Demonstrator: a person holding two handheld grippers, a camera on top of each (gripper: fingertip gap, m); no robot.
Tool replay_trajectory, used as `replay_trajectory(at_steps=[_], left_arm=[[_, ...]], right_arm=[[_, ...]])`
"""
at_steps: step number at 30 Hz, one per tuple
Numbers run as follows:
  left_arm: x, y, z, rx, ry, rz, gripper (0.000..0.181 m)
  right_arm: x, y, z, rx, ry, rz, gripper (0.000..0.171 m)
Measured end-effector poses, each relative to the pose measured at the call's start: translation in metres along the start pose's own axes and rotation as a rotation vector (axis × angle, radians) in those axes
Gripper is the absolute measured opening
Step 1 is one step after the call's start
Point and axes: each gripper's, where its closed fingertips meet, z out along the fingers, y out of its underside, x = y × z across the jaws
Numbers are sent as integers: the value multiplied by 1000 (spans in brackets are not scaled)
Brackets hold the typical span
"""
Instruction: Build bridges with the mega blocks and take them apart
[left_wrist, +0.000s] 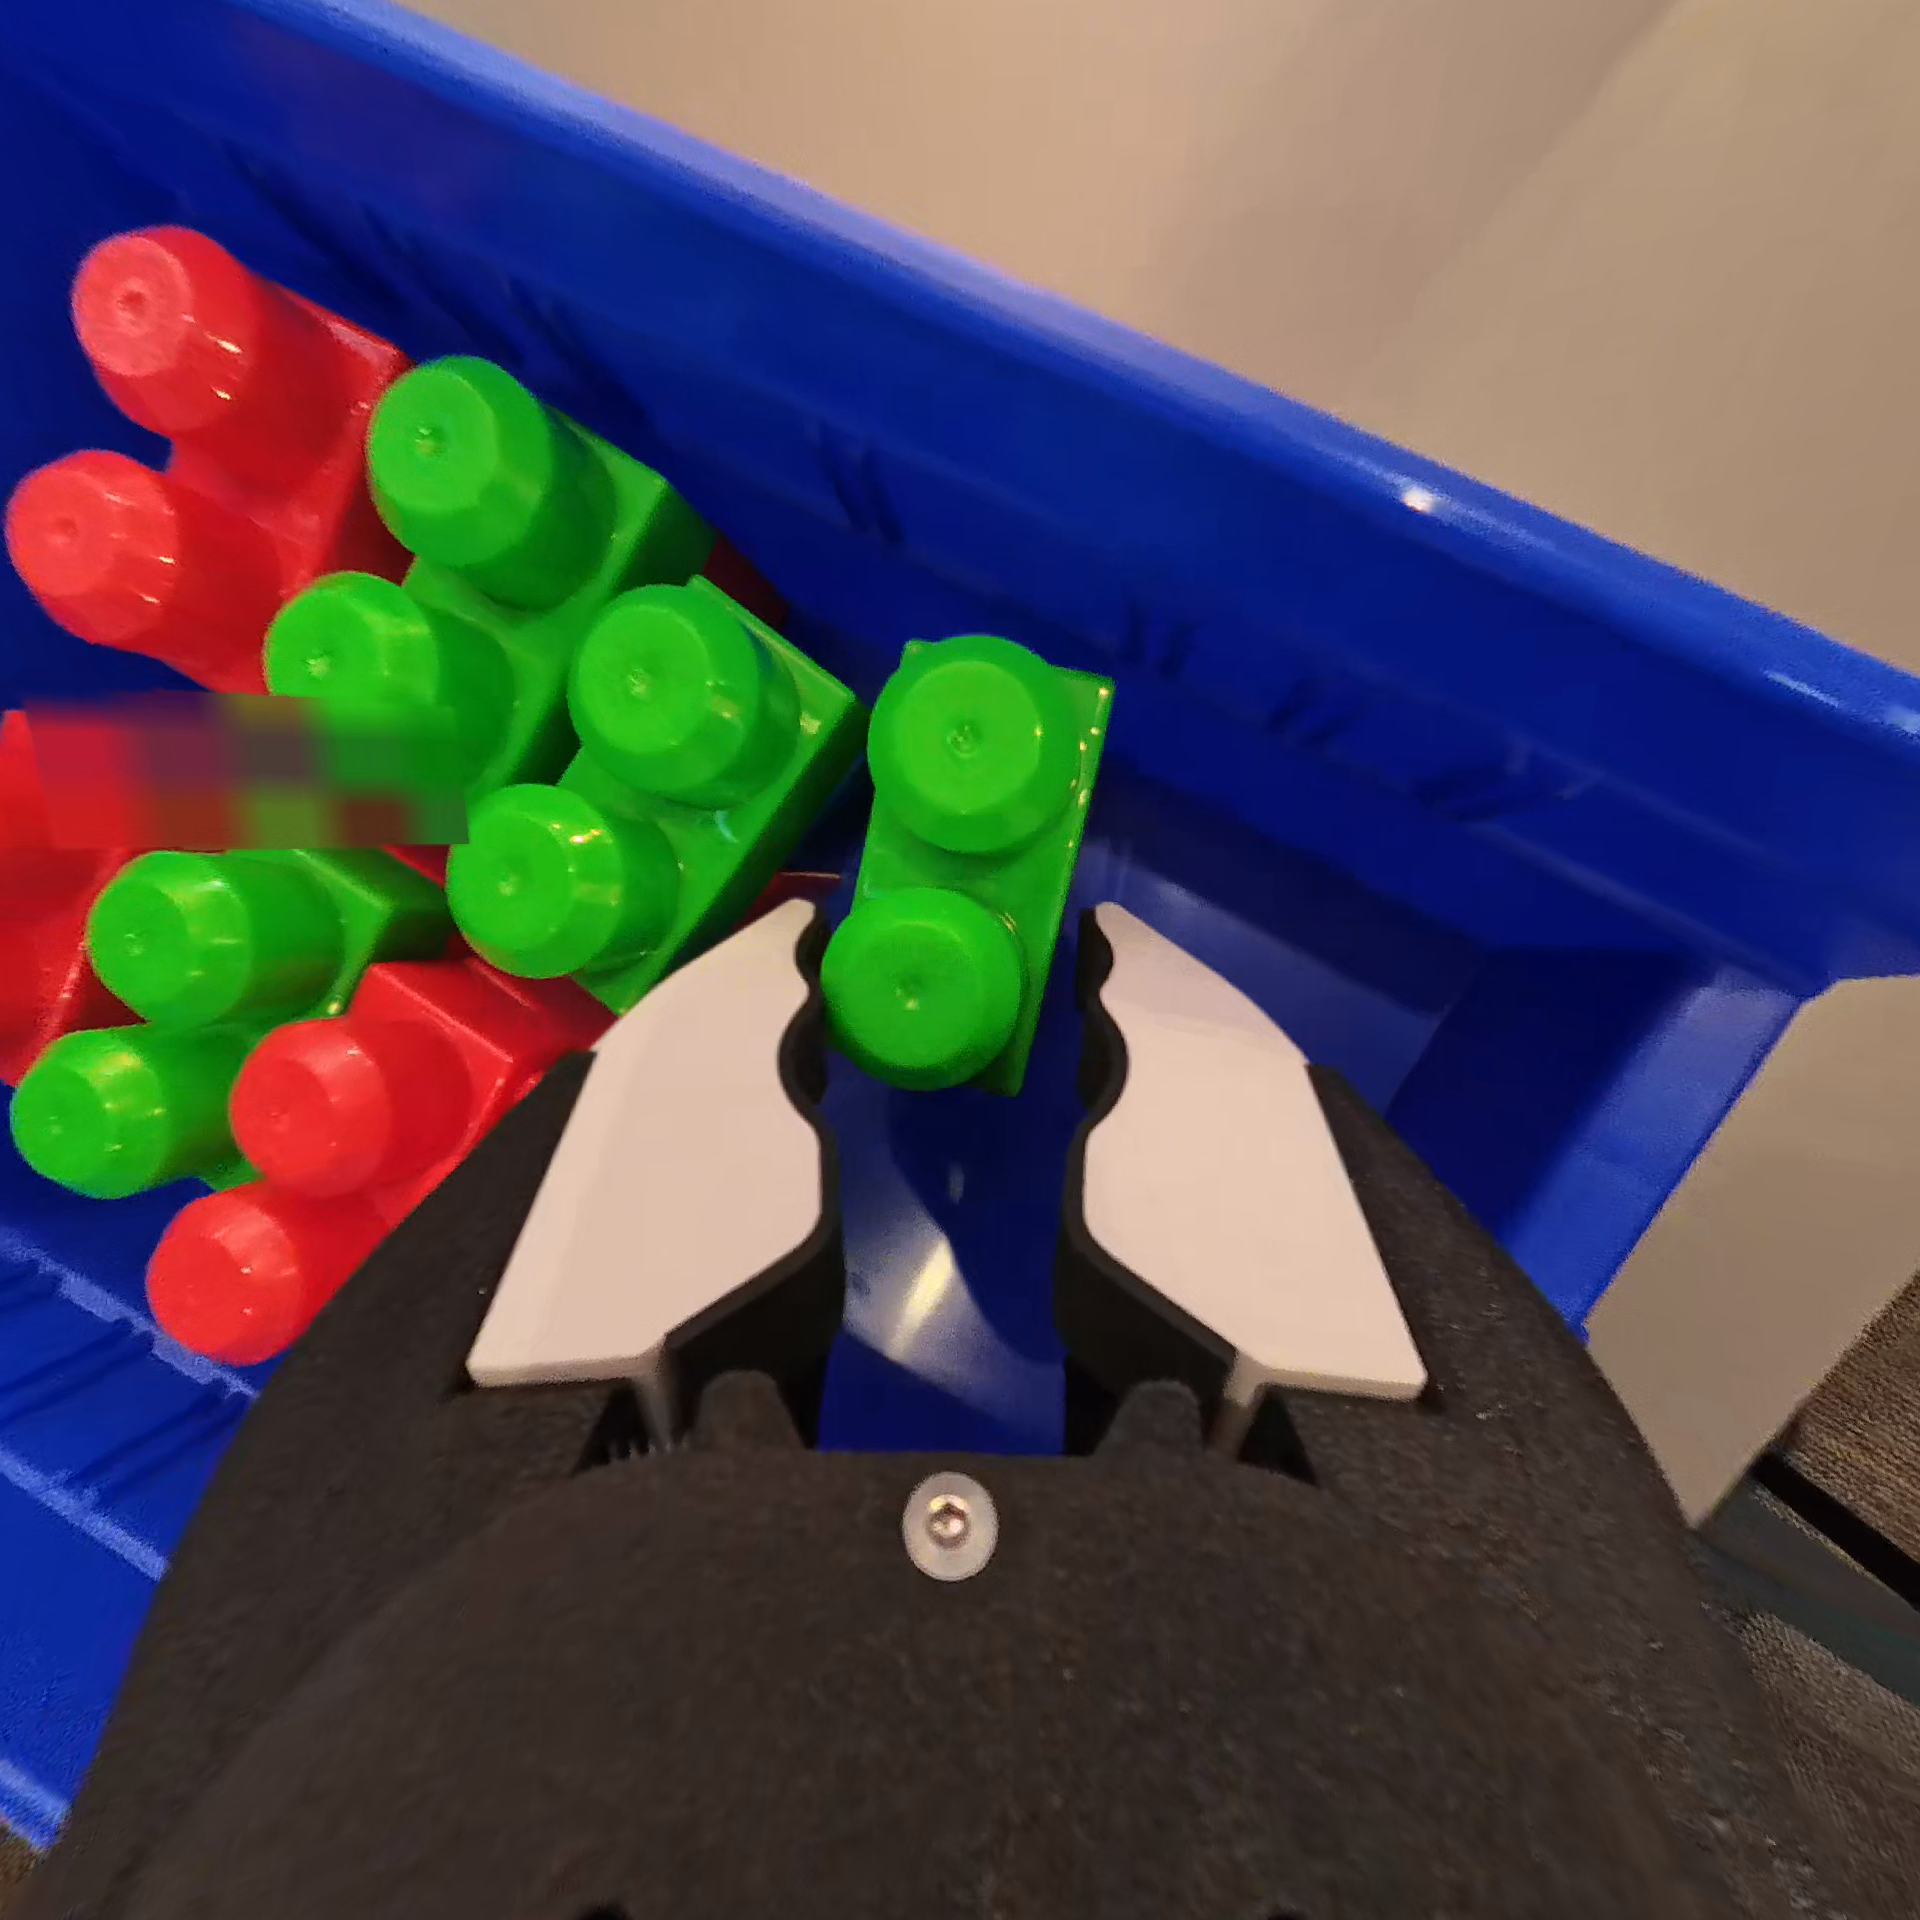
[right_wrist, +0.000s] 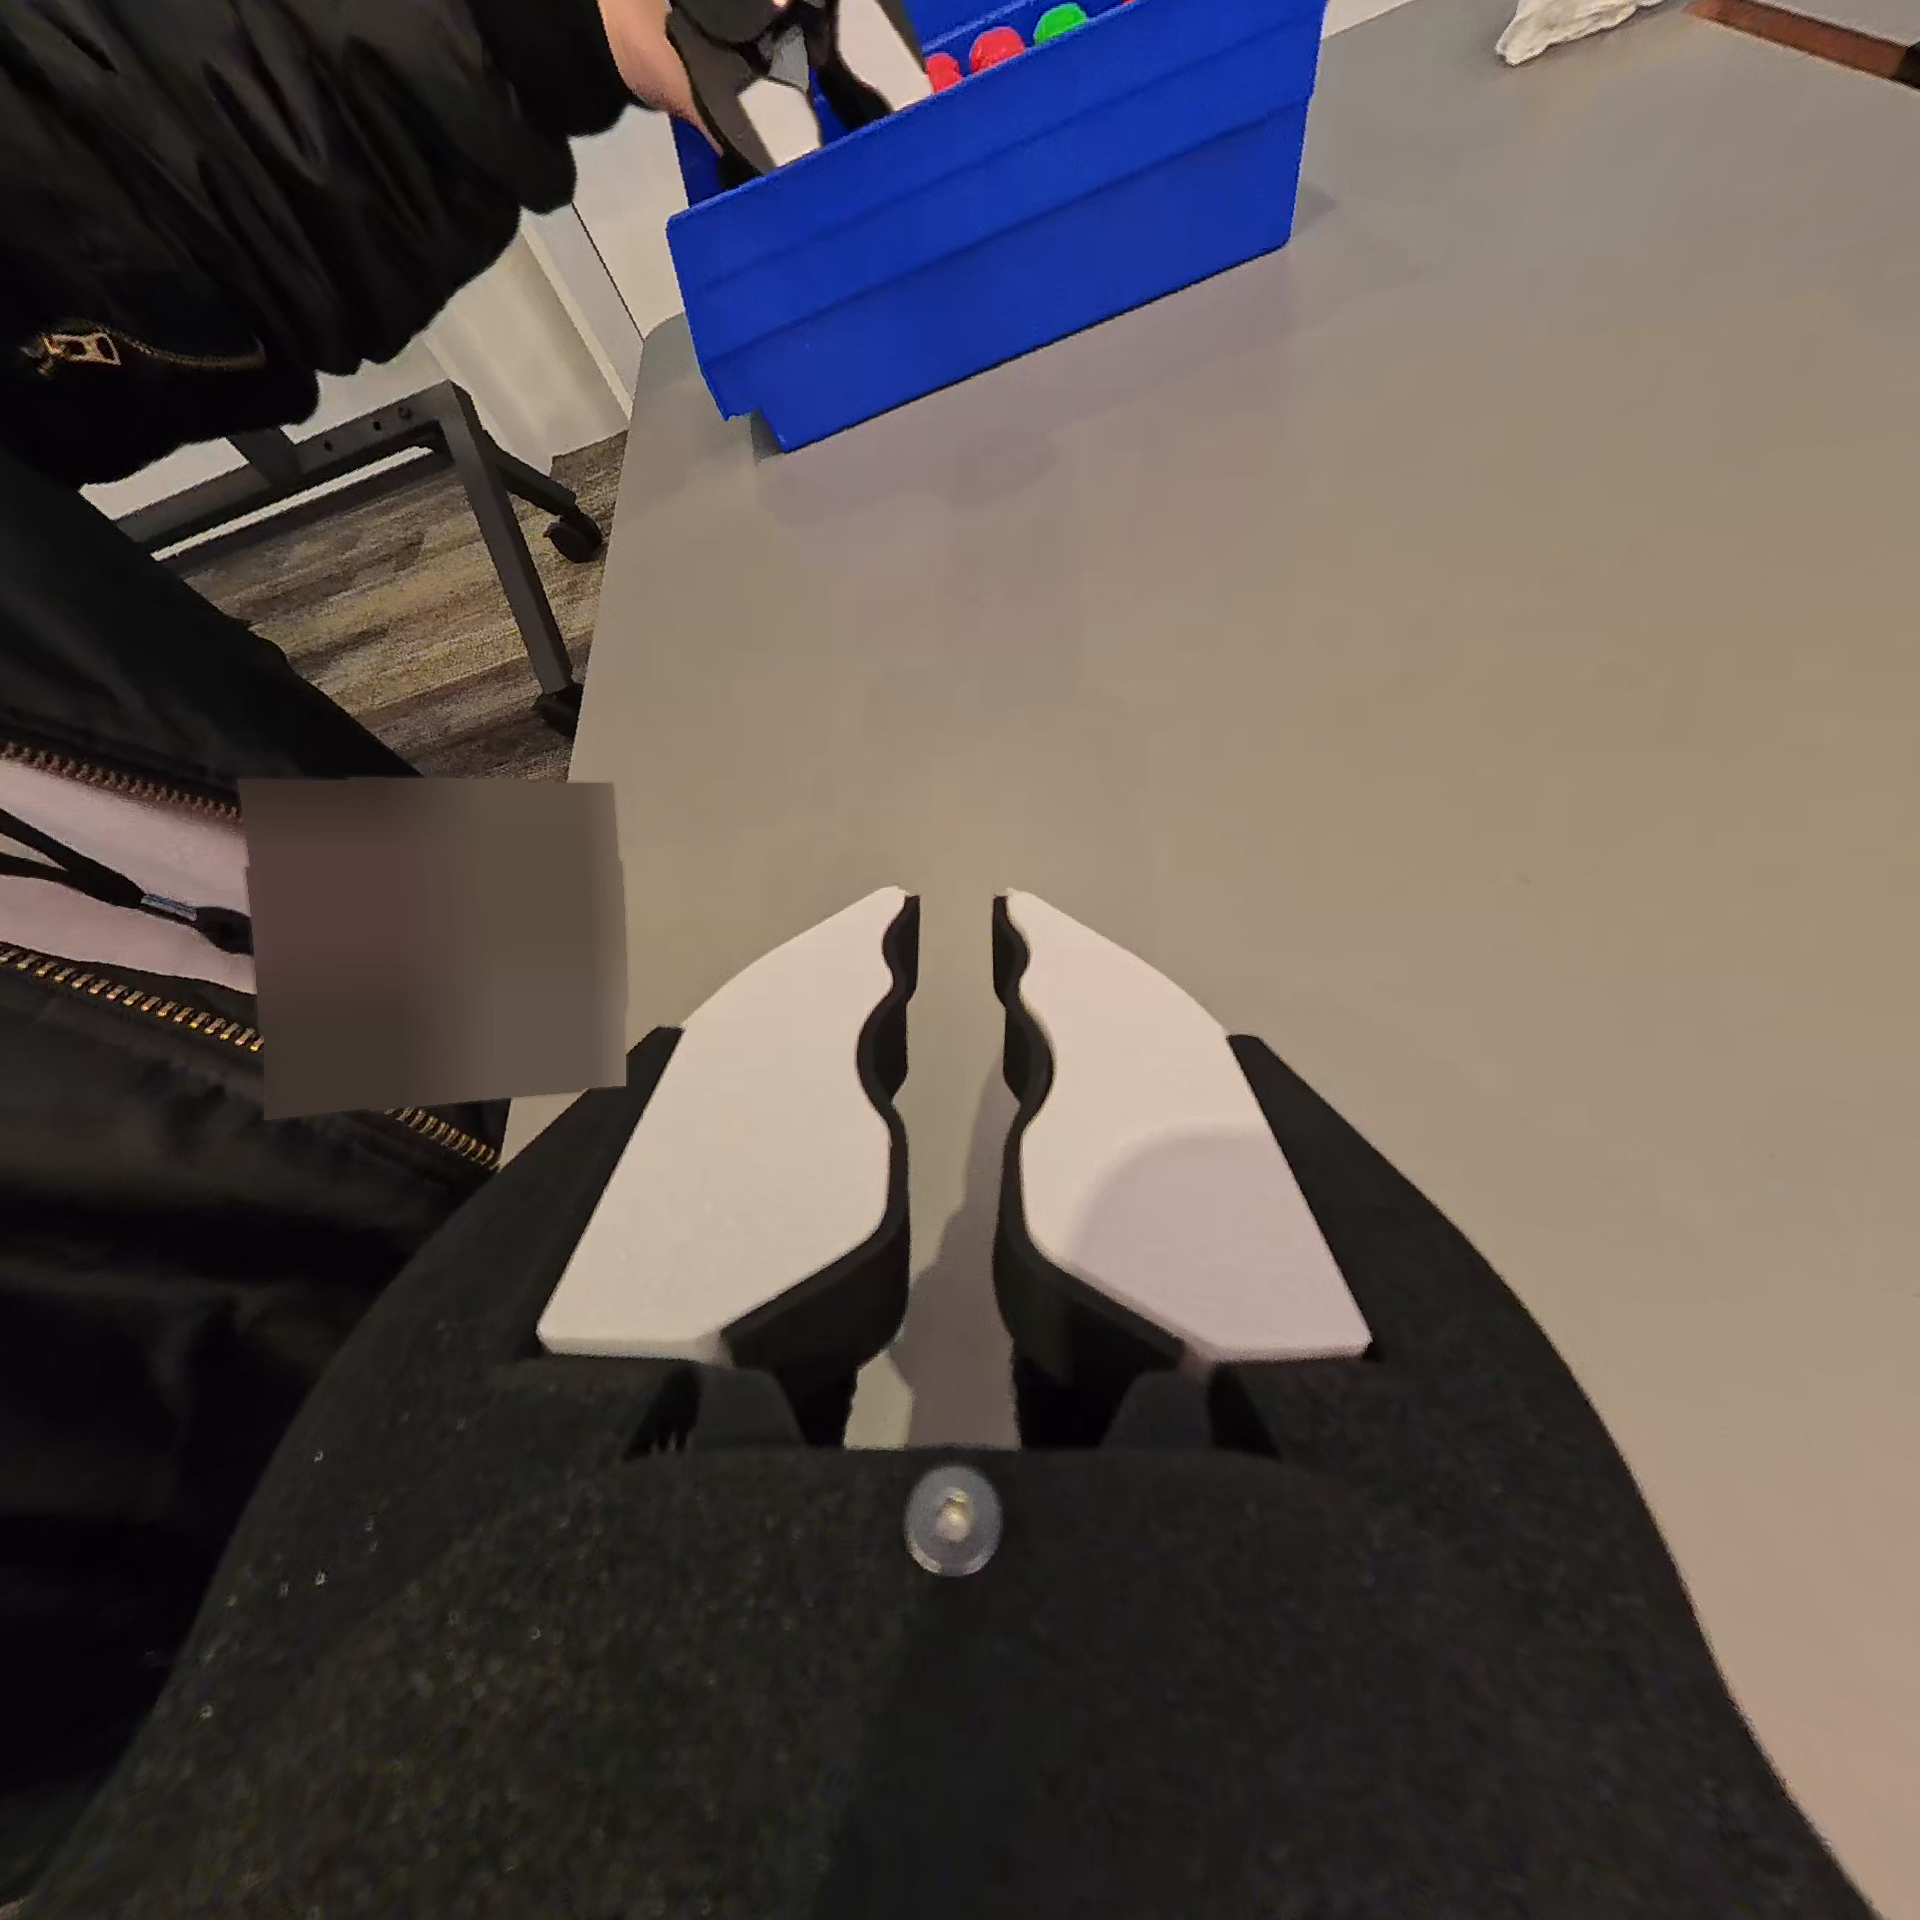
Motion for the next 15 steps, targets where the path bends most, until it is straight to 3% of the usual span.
replay_trajectory(at_steps=[8,12,15], left_arm=[[-9,3,-8,58,-55,-131,38],[-8,-4,-42,128,-110,-190,38],[-5,-28,-83,183,-175,-166,38]], right_arm=[[-2,3,-1,-14,-9,-1,13],[-2,5,-2,3,-18,3,13],[-2,6,0,10,-22,-1,13]])
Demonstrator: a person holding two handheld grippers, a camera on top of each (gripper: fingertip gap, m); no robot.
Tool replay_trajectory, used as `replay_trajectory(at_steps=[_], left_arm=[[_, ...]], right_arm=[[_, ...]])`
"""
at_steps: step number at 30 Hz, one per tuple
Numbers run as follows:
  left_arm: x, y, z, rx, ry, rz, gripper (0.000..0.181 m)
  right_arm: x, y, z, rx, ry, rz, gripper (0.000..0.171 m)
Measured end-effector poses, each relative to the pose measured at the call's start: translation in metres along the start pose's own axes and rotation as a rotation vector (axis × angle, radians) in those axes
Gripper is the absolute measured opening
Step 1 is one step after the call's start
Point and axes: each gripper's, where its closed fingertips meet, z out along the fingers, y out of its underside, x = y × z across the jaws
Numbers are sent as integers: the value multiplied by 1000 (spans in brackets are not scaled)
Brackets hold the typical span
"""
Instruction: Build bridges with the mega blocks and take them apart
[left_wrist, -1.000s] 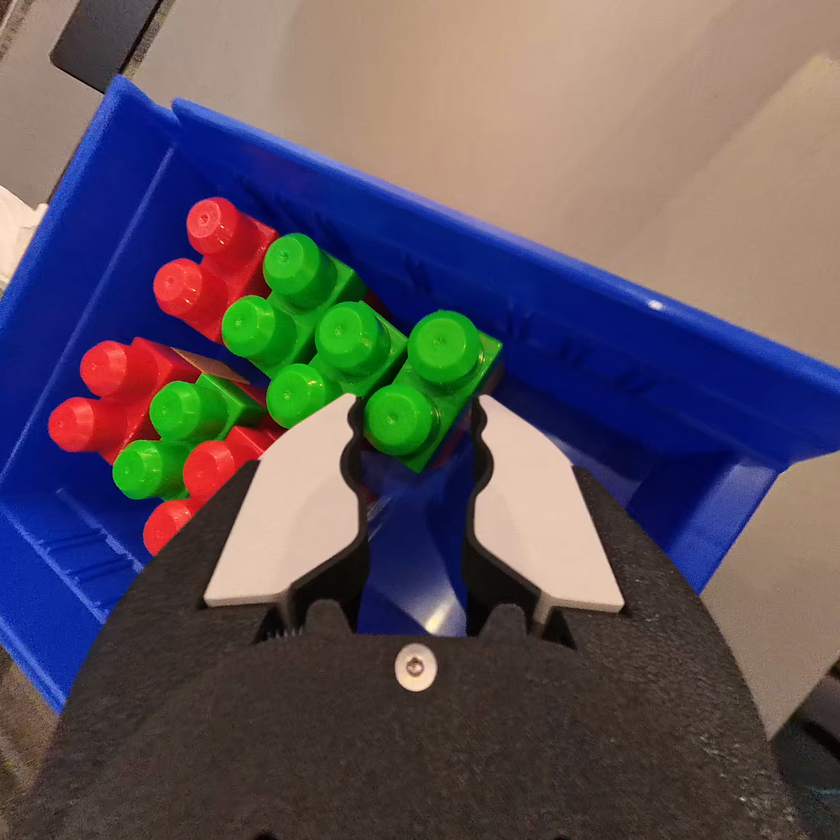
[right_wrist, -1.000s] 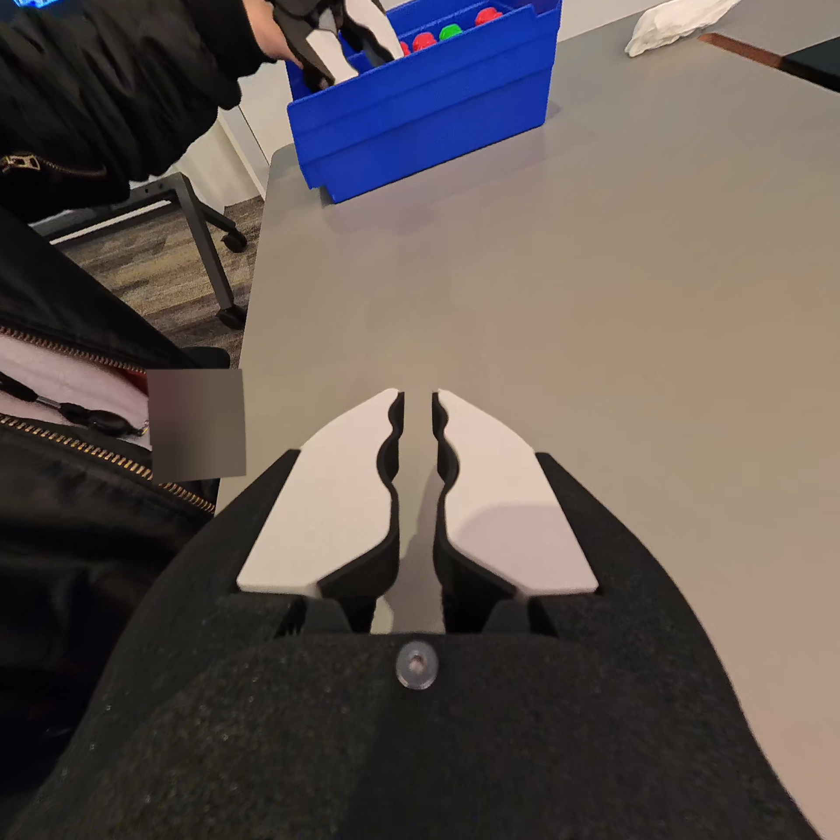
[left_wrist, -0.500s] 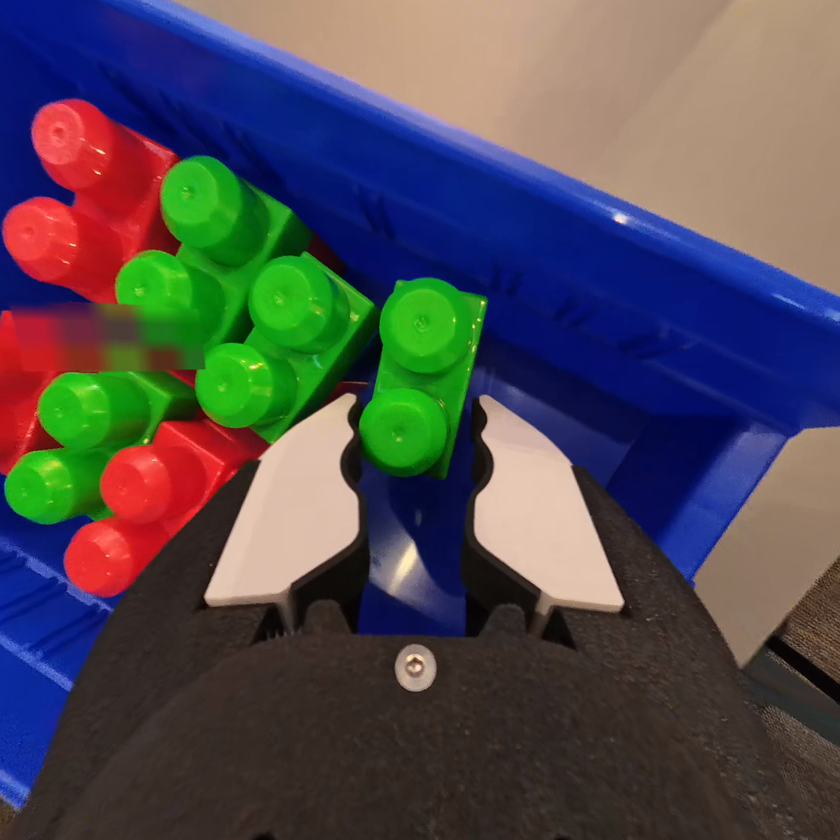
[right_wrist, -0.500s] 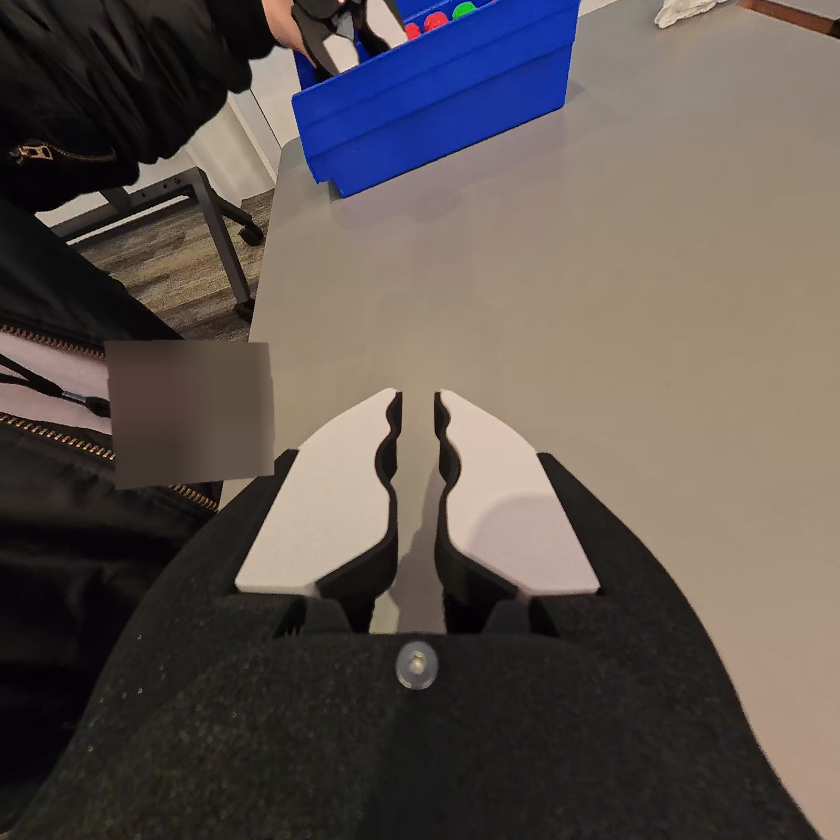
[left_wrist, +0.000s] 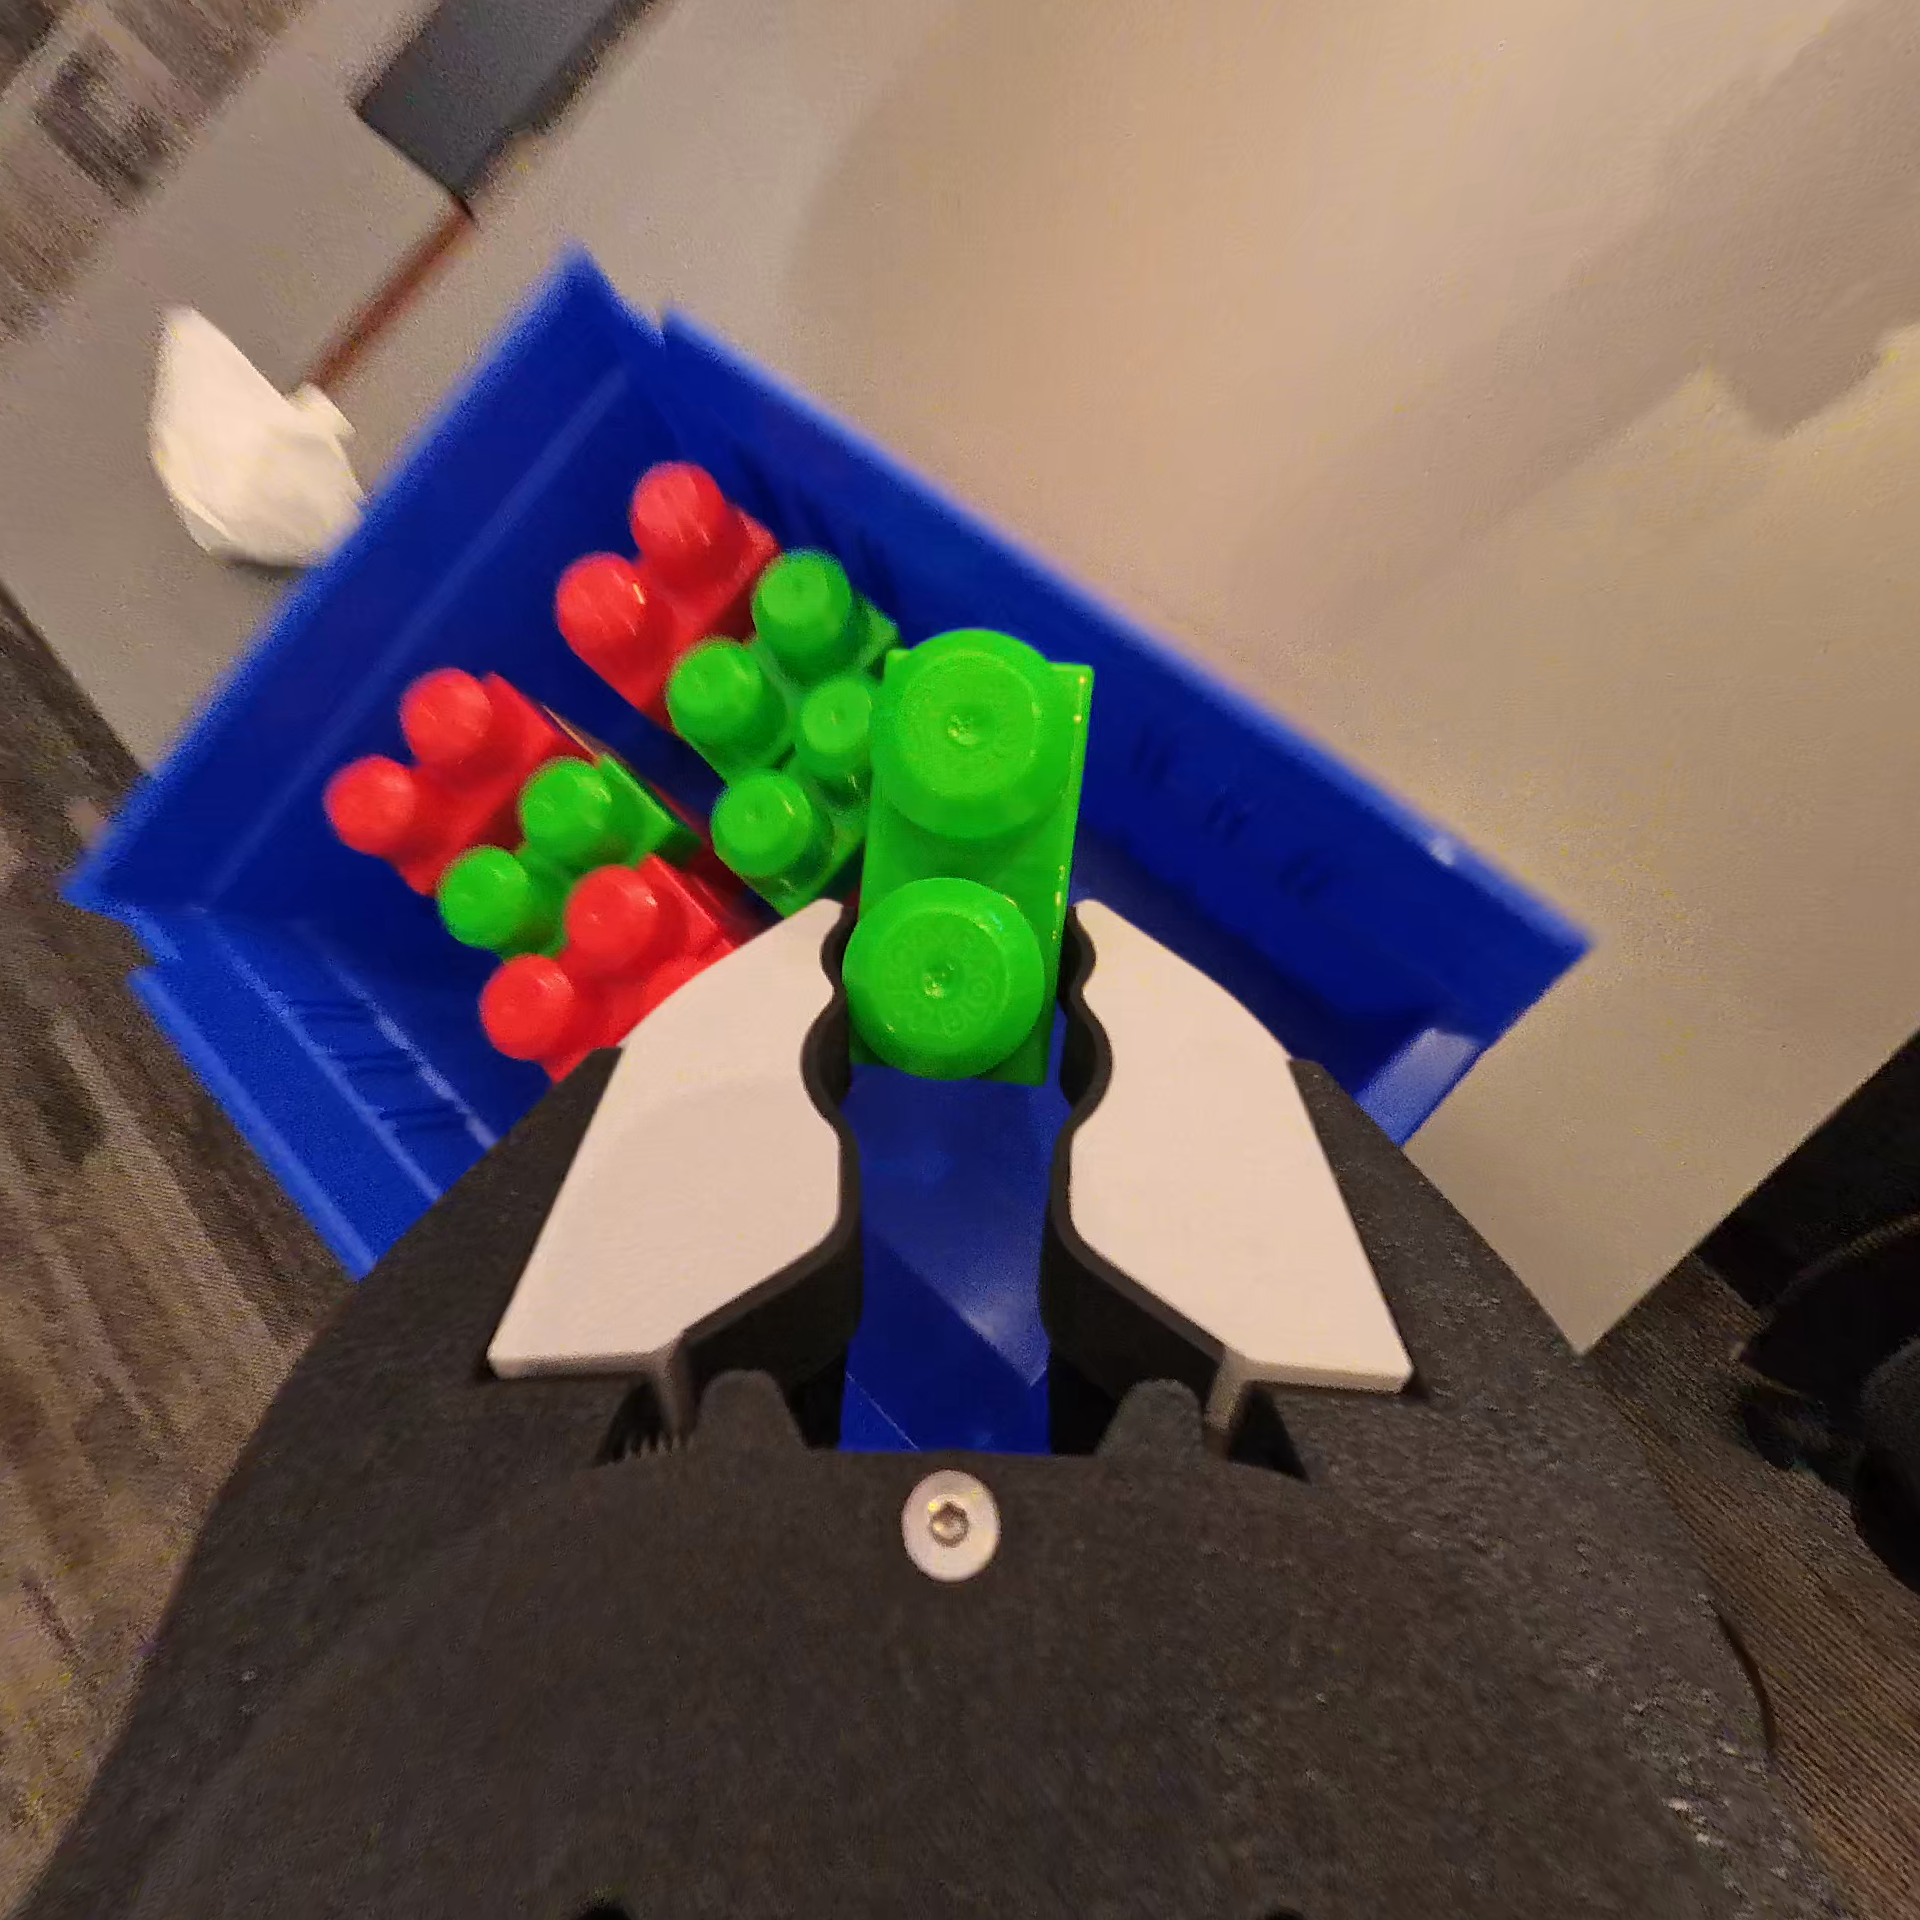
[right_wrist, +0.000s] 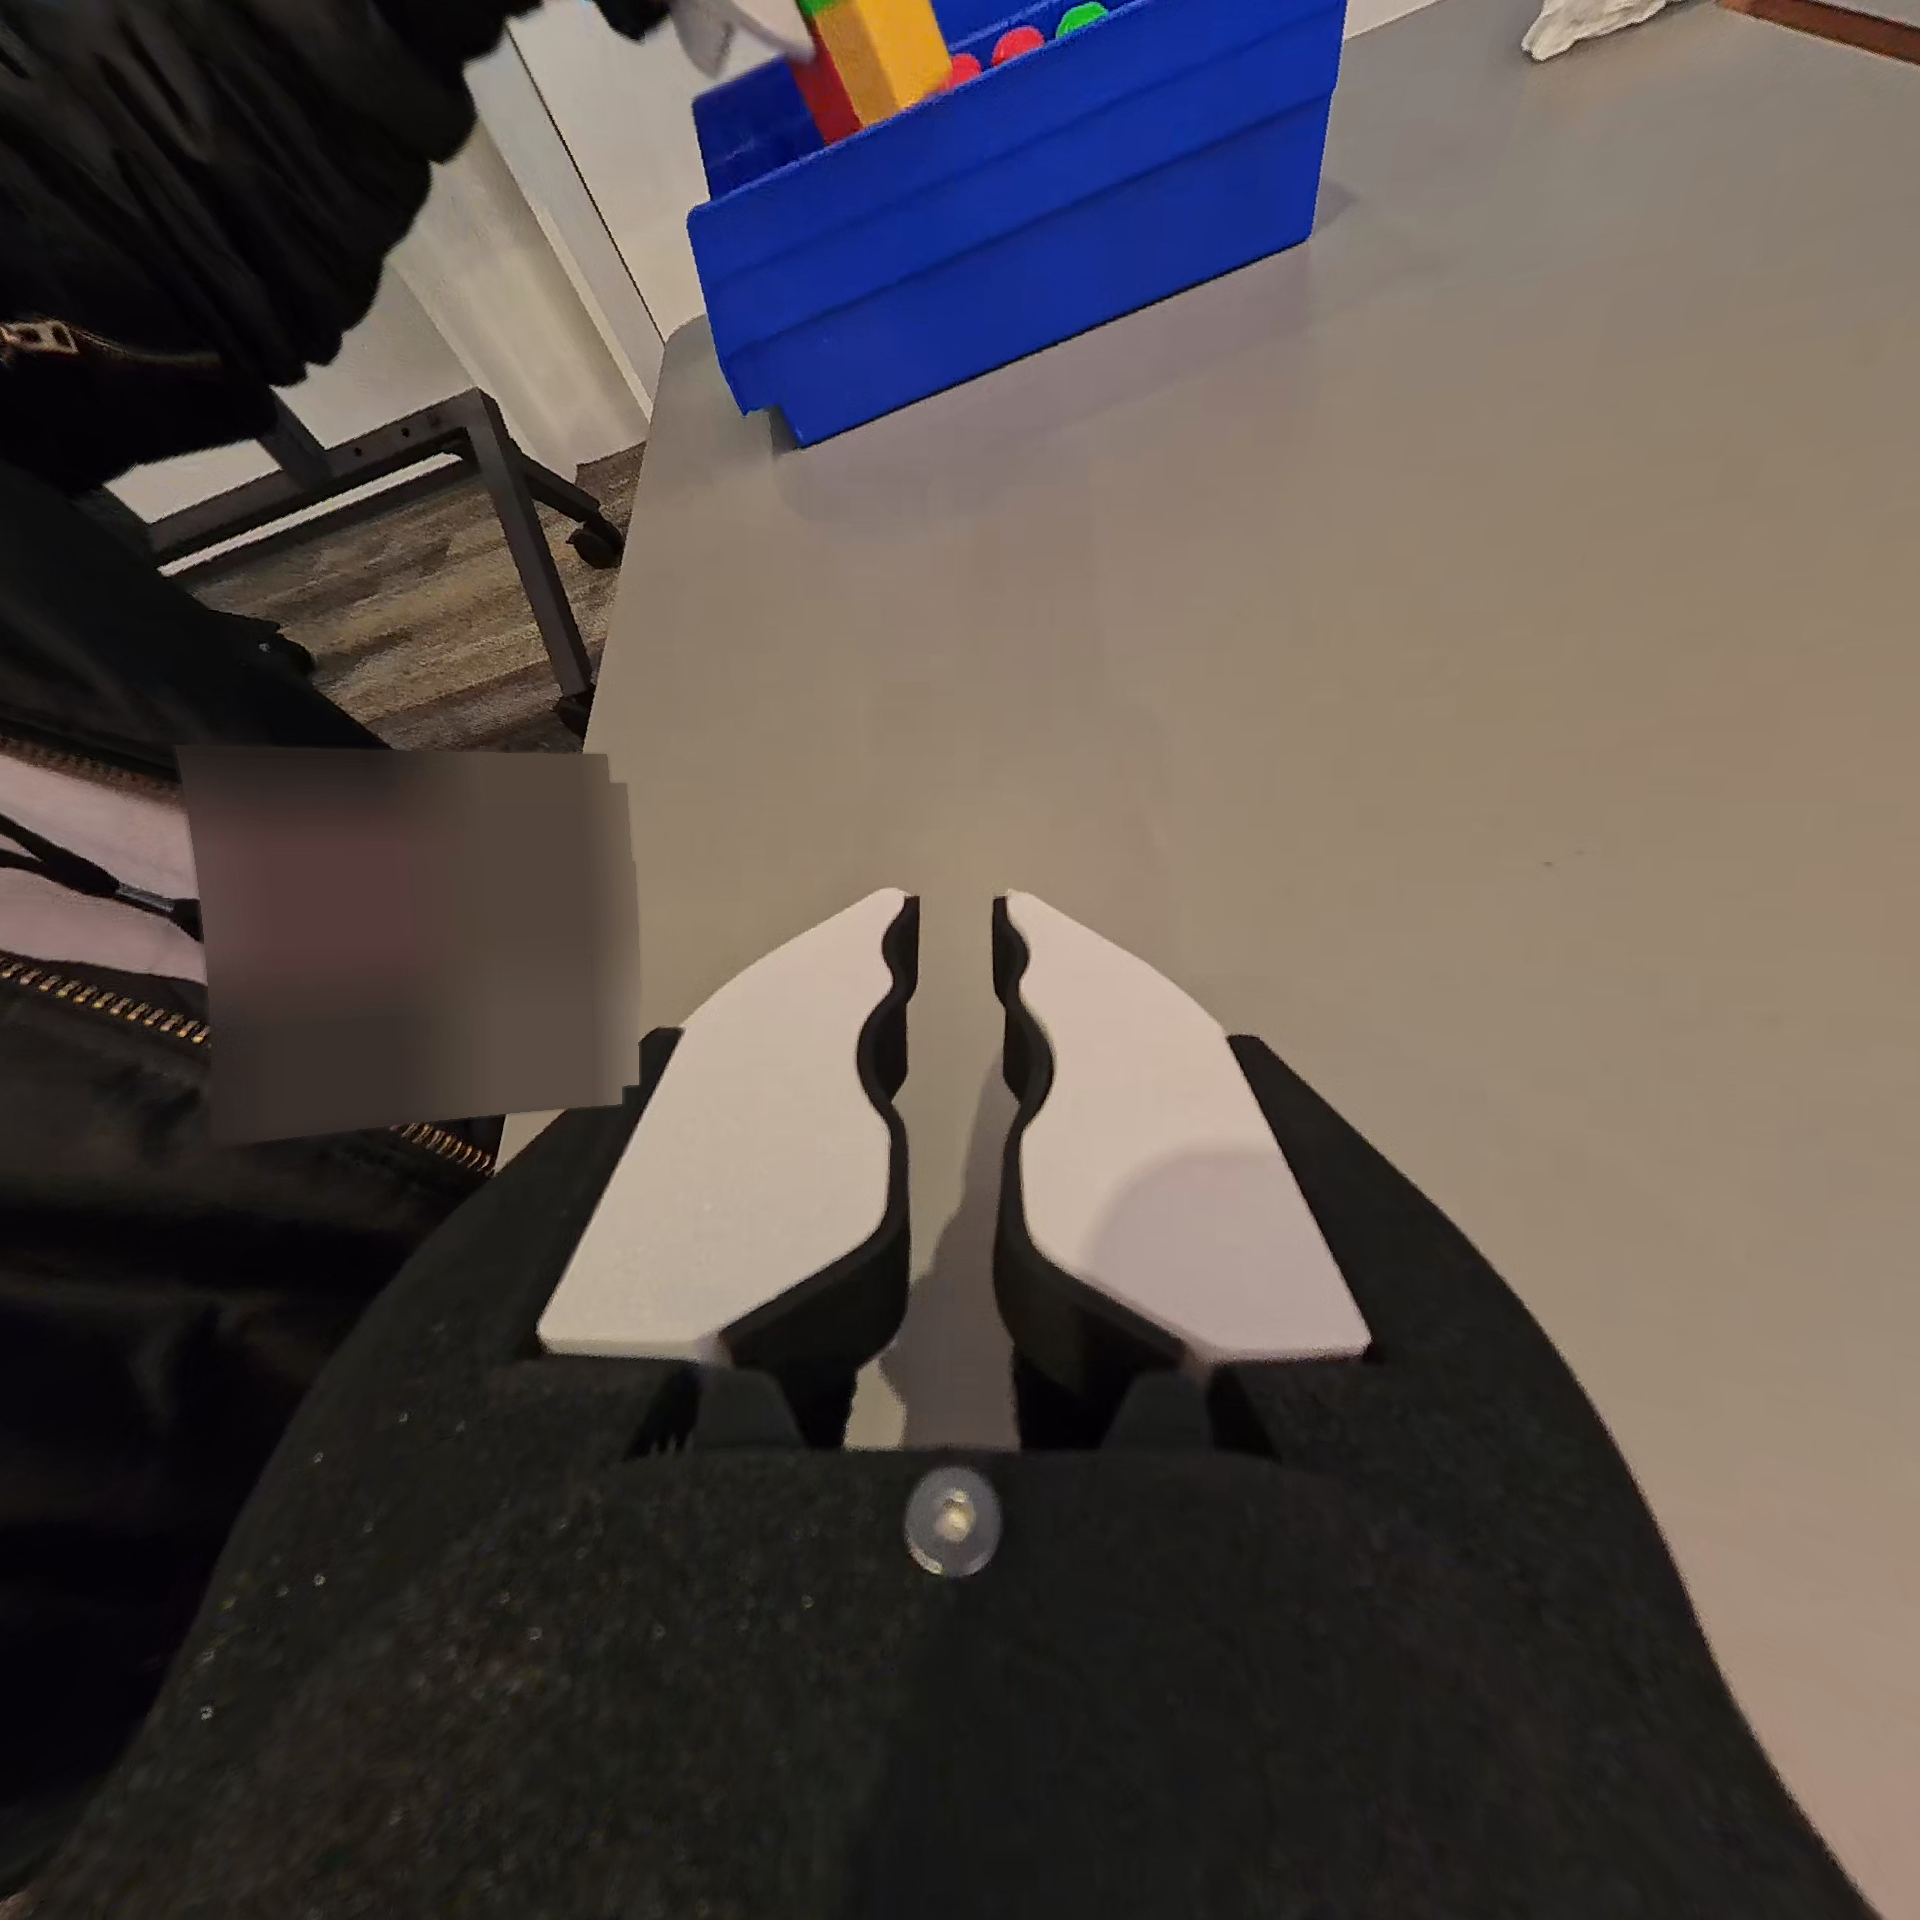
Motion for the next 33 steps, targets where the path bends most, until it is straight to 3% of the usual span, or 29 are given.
replay_trajectory(at_steps=[3,6,11,16,21,24,28,33], left_arm=[[15,-54,-27,82,-2,34,38],[55,-126,-29,218,85,31,38],[165,-233,21,458,338,16,37],[266,-300,79,596,602,41,37],[320,-330,121,631,769,66,37],[335,-338,138,673,829,78,37],[338,-335,159,642,798,123,37],[327,-318,171,684,805,104,37]], right_arm=[[0,-8,2,30,8,-20,13],[-3,-33,1,92,48,-95,14],[-18,-76,-23,113,177,-276,24],[-14,-91,-77,133,292,-310,47],[-11,-81,-113,165,255,-249,50],[-1,-62,-120,90,256,-230,49],[10,-42,-113,45,226,-200,38],[22,-33,-93,44,208,-183,37]])
